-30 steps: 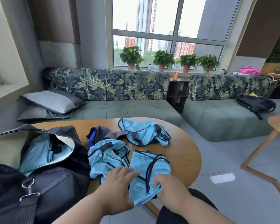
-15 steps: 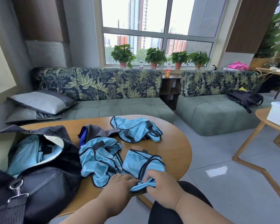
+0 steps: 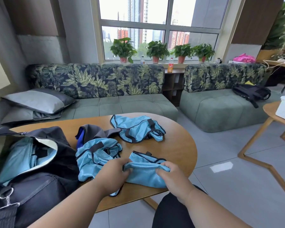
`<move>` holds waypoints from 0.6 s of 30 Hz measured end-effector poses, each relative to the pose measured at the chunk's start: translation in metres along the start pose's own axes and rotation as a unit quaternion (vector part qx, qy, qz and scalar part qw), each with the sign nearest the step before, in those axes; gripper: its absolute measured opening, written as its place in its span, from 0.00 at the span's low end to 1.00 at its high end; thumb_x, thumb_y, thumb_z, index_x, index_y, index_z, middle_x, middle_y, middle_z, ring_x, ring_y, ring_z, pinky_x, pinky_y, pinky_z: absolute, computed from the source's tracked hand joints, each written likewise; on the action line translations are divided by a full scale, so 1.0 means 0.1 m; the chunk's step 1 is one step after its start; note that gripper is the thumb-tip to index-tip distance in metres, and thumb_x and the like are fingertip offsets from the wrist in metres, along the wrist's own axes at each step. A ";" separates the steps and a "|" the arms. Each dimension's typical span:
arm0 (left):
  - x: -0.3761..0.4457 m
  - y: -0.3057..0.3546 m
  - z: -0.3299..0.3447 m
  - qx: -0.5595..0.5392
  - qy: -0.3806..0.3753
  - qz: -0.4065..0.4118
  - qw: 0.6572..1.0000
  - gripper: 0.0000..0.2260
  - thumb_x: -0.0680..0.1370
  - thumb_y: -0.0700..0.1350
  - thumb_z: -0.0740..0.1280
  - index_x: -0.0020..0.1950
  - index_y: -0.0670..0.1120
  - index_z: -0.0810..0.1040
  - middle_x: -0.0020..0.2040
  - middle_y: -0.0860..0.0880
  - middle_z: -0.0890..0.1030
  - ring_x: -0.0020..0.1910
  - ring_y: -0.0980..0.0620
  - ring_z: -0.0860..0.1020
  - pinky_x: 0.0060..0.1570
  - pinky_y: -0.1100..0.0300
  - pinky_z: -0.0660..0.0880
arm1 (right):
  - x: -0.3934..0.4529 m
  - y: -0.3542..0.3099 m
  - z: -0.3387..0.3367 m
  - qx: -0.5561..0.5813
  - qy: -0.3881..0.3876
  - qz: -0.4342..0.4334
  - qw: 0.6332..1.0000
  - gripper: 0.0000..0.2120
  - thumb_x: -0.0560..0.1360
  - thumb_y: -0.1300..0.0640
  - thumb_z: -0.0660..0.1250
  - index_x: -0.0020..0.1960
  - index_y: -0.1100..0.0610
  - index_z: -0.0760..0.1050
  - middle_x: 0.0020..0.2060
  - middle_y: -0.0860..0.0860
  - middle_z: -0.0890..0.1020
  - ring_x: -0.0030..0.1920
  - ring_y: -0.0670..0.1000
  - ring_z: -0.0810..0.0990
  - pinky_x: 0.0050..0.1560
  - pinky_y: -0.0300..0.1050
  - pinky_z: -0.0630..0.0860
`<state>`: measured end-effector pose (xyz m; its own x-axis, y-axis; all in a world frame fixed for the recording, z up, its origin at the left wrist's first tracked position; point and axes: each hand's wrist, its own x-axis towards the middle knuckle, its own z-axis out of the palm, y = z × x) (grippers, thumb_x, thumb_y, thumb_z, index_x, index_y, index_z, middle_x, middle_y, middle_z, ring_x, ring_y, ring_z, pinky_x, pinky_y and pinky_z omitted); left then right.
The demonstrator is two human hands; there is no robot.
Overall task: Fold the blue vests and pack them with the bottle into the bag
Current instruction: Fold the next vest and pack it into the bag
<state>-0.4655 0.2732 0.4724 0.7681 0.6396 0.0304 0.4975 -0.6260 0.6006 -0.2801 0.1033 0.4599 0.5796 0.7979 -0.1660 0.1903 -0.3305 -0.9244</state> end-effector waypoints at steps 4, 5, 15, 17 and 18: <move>0.27 0.08 0.06 0.019 0.022 -0.030 0.999 0.07 0.82 0.50 0.68 0.44 0.54 0.76 0.37 0.54 0.80 0.38 0.57 0.77 0.38 0.60 0.72 | 0.25 0.05 0.04 0.008 0.057 0.024 0.998 0.04 0.77 0.52 0.70 0.44 0.48 0.81 0.39 0.52 0.86 0.41 0.51 0.83 0.42 0.48 0.77; 0.32 0.09 0.08 0.019 0.029 -0.044 0.998 0.07 0.82 0.50 0.68 0.44 0.54 0.76 0.37 0.54 0.80 0.38 0.57 0.77 0.38 0.59 0.72 | 0.31 0.08 0.05 -0.001 0.068 0.026 0.997 0.04 0.77 0.51 0.70 0.43 0.47 0.81 0.38 0.50 0.85 0.40 0.51 0.83 0.41 0.49 0.77; 0.56 0.04 0.32 -0.025 0.063 -0.166 0.984 0.18 0.82 0.65 0.62 0.63 0.54 0.73 0.49 0.56 0.82 0.48 0.54 0.80 0.49 0.54 0.77 | 0.69 0.28 0.02 -0.150 0.112 0.041 0.981 0.04 0.81 0.47 0.67 0.47 0.42 0.79 0.52 0.45 0.77 0.54 0.51 0.77 0.57 0.48 0.76; 0.54 0.06 0.35 -0.040 0.043 -0.178 0.982 0.30 0.79 0.70 0.62 0.74 0.53 0.69 0.61 0.52 0.81 0.58 0.49 0.80 0.52 0.54 0.73 | 0.72 0.30 0.03 -0.122 0.098 0.045 0.987 0.06 0.82 0.49 0.66 0.46 0.44 0.78 0.48 0.47 0.81 0.48 0.51 0.80 0.46 0.47 0.77; 0.52 0.06 0.36 -0.044 0.028 -0.181 0.982 0.33 0.78 0.71 0.64 0.76 0.52 0.68 0.65 0.50 0.80 0.62 0.48 0.79 0.54 0.55 0.72 | 0.73 0.30 0.03 -0.120 0.099 0.045 0.987 0.06 0.82 0.49 0.66 0.46 0.45 0.77 0.46 0.47 0.82 0.46 0.51 0.81 0.43 0.47 0.76</move>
<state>-0.4081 0.2860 0.4488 0.5226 0.8385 -0.1544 0.6950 -0.3140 0.6469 -0.2342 0.1526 0.4192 0.7416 0.6537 -0.1508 0.3002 -0.5244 -0.7968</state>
